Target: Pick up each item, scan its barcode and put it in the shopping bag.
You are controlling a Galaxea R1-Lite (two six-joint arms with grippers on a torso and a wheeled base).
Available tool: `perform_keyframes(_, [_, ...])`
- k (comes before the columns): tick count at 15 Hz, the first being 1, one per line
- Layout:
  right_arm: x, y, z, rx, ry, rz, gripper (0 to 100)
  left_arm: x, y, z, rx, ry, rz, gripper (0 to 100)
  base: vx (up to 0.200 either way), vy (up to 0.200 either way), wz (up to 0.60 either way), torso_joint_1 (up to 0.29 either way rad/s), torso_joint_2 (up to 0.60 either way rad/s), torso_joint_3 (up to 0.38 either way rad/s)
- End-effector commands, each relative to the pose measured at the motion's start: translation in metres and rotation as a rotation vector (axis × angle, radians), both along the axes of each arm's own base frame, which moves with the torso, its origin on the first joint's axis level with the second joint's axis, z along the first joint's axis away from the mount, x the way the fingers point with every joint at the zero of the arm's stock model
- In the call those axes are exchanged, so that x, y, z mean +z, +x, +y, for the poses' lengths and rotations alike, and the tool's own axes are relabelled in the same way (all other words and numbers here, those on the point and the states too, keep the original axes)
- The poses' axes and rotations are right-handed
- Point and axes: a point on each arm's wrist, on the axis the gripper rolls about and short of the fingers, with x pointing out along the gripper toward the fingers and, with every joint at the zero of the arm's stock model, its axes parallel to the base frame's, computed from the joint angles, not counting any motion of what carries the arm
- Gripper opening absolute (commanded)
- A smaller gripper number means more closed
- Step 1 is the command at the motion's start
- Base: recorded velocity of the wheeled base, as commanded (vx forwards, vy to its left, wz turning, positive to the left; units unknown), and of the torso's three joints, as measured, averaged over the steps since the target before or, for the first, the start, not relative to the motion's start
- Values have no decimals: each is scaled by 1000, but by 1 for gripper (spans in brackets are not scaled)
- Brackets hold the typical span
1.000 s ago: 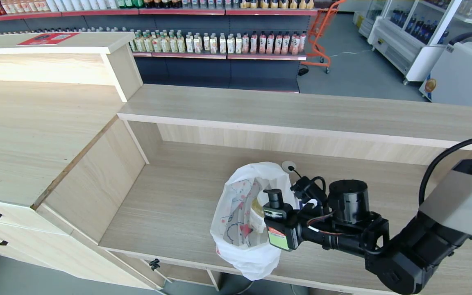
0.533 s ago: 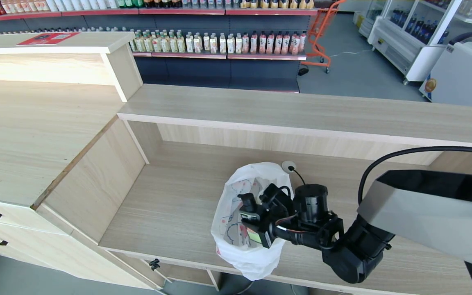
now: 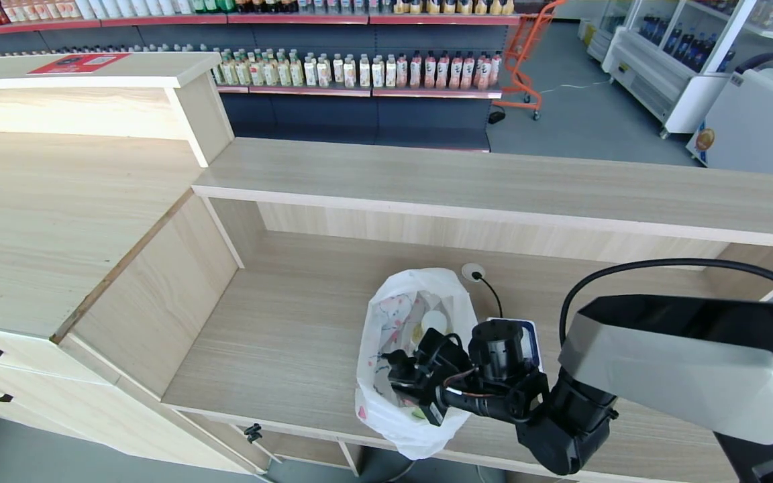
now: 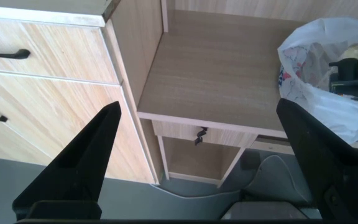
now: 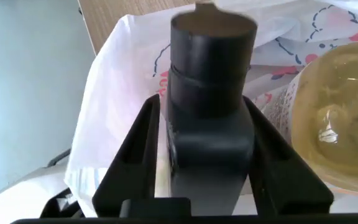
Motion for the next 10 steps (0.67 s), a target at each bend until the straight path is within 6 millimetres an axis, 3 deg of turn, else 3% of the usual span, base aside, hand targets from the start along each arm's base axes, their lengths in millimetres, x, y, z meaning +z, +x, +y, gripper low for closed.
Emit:
perform_keyframes(1, [1,1,-1,-4,3,2,100,0,0,0,0,0,0,100,0,0,0,0,0,0])
perform_keyframes(4, [22,1,-4,-33,67,15,100,0,0,0,0,0,0,100,0,0,0,0,0,0])
perform_keyframes(6, [49,-3,-11,-82,170,77,100,0,0,0,0,0,0,100,0,0,0,0,0,0])
perform_keyframes(10, [99,-27,-49,-183,310,159,100,0,0,0,0,0,0,100,0,0,0,0,0,0])
